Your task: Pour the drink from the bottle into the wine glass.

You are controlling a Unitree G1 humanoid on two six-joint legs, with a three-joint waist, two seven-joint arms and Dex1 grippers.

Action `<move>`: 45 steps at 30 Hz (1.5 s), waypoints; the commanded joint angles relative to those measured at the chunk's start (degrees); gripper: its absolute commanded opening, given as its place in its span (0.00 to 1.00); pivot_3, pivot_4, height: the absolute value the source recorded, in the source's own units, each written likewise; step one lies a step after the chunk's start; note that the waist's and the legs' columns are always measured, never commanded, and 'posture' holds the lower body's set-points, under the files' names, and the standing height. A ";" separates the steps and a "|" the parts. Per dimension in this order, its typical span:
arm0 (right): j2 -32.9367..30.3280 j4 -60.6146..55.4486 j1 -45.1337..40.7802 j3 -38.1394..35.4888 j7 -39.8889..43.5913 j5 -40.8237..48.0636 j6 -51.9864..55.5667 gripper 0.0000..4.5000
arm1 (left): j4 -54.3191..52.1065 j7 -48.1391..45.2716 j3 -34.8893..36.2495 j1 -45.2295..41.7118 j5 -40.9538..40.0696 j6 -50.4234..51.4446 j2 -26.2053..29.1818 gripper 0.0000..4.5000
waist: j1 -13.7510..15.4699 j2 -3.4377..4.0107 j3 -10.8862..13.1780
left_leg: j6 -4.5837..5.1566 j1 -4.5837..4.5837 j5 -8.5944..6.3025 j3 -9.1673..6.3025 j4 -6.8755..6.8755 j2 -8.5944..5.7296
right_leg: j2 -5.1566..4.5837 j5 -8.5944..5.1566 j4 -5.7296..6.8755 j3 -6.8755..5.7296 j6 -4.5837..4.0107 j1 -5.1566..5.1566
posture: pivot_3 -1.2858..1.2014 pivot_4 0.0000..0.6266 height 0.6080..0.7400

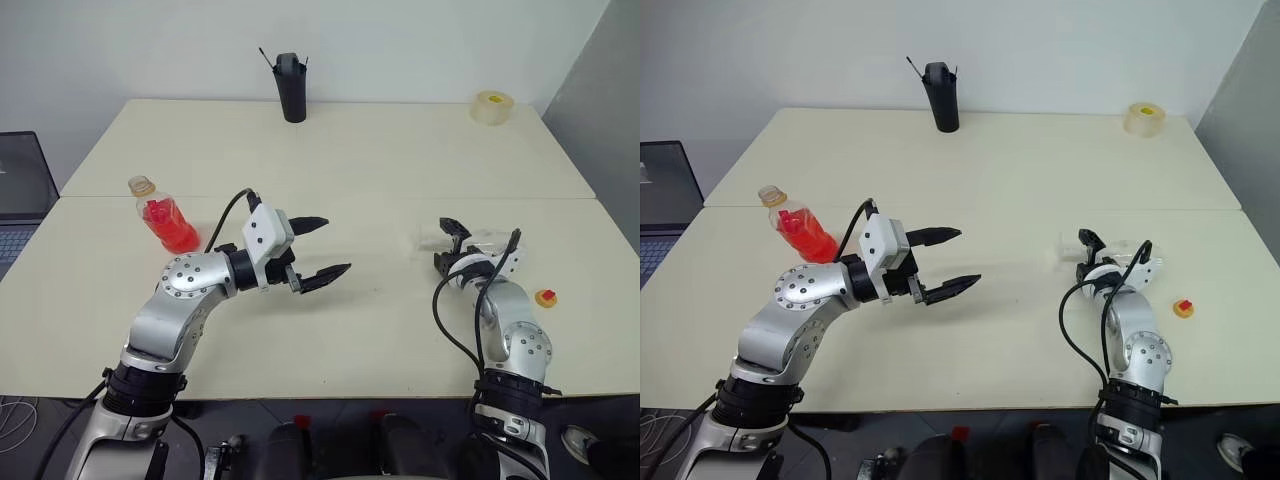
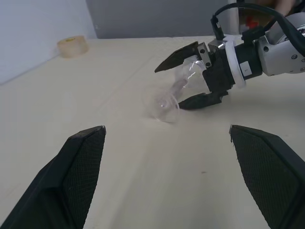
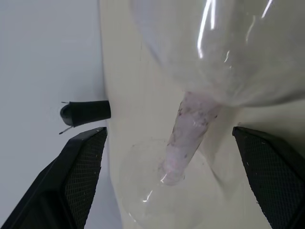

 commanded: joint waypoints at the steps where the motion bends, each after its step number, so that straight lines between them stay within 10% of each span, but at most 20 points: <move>1: -0.57 1.93 -1.61 -1.20 2.29 -0.56 -1.47 0.96 | -2.63 0.67 1.06 -0.14 -0.24 0.15 0.04 1.00 | 0.01 0.00 0.00 | 0.00 0.00 0.00 -0.01 0.00 0.00 | 0.00 0.00 0.00 0.00 0.00 0.00 | 0.52 0.24 1.00; 14: -2.03 5.61 -2.85 -0.91 6.78 -4.81 -0.99 0.04 | -2.62 1.45 1.80 0.08 -0.04 0.22 0.49 1.00 | 0.13 0.04 0.02 | 0.00 -0.01 0.00 0.00 0.00 0.00 | -0.02 0.00 -0.01 0.01 0.00 0.00 | 0.52 0.24 1.00; 26: -10.36 -0.66 -2.42 13.76 20.01 -24.41 5.67 0.03 | 0.76 2.84 4.16 2.37 -1.86 0.63 -1.82 1.00 | -0.03 0.07 0.04 | 0.00 0.02 0.00 0.02 -0.01 0.01 | 0.00 0.00 -0.01 0.01 0.00 0.00 | 0.52 0.24 1.00; 33: -21.11 -5.12 -4.86 34.13 36.17 -53.75 -4.94 0.03 | 2.36 2.97 6.91 5.70 -1.38 0.20 -0.95 1.00 | -0.02 0.08 0.05 | 0.01 0.02 0.00 0.06 -0.01 -0.04 | -0.01 0.00 -0.06 -0.03 0.01 -0.02 | 0.52 0.24 1.00; 45: -13.59 8.77 -12.26 42.77 54.15 -70.45 -21.16 0.03 | -1.02 4.30 14.68 14.08 -3.63 2.47 2.58 1.00 | 0.53 0.04 0.07 | 0.00 0.02 0.00 0.02 0.01 -0.02 | -0.09 0.00 -0.08 -0.09 0.01 -0.01 | 0.52 0.24 1.00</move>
